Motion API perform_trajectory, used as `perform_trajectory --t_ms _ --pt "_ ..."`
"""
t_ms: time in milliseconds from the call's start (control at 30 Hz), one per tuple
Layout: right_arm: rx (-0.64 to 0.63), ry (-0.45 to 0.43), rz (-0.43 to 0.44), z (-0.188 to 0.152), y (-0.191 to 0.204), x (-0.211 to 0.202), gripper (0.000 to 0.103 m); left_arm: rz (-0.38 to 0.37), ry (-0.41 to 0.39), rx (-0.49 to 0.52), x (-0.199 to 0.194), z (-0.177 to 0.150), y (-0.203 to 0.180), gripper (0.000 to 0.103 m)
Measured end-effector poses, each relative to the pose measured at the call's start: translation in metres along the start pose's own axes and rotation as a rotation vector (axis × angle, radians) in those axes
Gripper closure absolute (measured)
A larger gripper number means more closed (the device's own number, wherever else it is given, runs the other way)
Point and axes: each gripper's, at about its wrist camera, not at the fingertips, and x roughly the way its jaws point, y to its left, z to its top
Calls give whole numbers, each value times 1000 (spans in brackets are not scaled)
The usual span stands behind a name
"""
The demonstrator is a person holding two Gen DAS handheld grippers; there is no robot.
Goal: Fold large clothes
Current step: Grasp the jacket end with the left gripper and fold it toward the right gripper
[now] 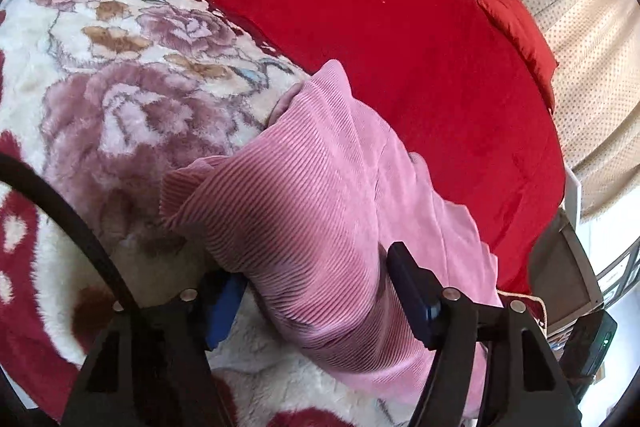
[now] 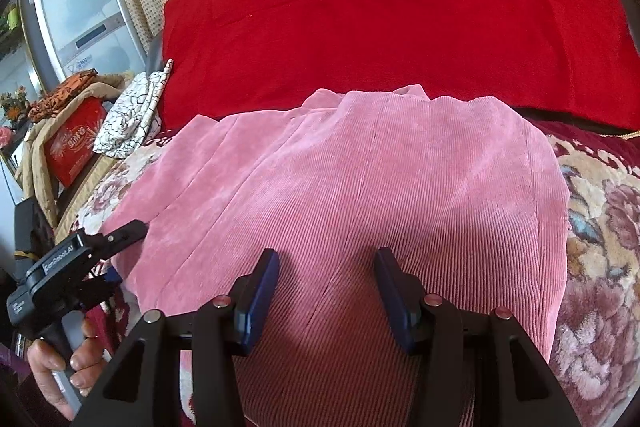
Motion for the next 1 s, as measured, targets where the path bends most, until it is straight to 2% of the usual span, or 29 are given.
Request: perform_trajectory --t_ms 33,67,167,233,333,400,467,533,600,700,767,800,900,1000 --pt "6 3 7 0 -1 0 49 5 -1 10 0 0 -2 42" --pt "11 4 11 1 -2 -1 49 10 -3 32 0 1 -5 58" --pt "35 12 35 1 -6 -3 49 -7 -35 110 -4 3 -18 75" --pt "57 18 56 2 -11 -4 49 45 -76 265 -10 -3 -42 78" --pt "99 25 87 4 -18 -6 49 64 -126 511 -19 -21 -79 80" --pt "131 29 114 5 -24 -7 49 100 -157 750 -23 -47 -108 81" --pt "160 28 140 6 -29 -9 49 92 -148 902 -21 -71 -124 81" --pt "187 30 160 9 -34 -9 49 102 -102 1028 -10 -94 -135 82" --pt "220 25 179 11 -40 -10 49 120 -74 1067 -2 -101 -136 82" --pt "305 26 262 14 -52 -12 48 103 -65 1045 -3 -98 -135 82" --pt "359 31 358 17 -58 -12 33 94 -60 1027 -2 -94 -133 82" --pt "379 36 398 19 -57 -12 30 97 -62 1033 -2 -95 -134 82" --pt "410 44 509 24 -51 -10 28 107 -68 1048 0 -95 -134 82" --pt "408 111 585 31 -31 2 28 101 -64 1042 0 -94 -135 82"
